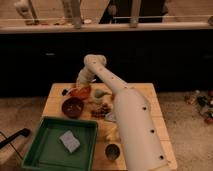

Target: Place brush in red bowl

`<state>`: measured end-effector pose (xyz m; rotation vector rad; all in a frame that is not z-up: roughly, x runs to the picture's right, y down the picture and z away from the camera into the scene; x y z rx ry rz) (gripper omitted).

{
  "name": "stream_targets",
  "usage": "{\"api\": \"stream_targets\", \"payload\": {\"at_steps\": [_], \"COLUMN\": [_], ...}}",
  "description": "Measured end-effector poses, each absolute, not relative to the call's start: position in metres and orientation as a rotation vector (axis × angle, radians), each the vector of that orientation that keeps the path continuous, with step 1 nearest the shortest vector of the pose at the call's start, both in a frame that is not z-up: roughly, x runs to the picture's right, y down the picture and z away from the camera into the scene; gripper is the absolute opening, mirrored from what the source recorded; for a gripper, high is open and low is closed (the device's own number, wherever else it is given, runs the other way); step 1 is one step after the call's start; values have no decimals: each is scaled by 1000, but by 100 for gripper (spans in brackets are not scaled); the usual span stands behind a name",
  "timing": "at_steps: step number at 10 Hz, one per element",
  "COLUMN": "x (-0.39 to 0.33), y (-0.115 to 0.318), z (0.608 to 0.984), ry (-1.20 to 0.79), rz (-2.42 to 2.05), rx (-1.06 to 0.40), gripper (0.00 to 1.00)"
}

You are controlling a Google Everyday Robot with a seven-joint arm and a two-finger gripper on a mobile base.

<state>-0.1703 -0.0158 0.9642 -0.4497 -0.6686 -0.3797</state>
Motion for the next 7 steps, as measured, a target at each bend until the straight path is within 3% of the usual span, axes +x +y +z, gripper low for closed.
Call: {"api": "stream_targets", "payload": {"at_steps": [2, 7], "x": [-170, -169], "y": [-15, -16], "z": [965, 963], "ry": [-669, -682], "rz": [-375, -375], "rx": [-453, -447], "gripper": [80, 80]}}
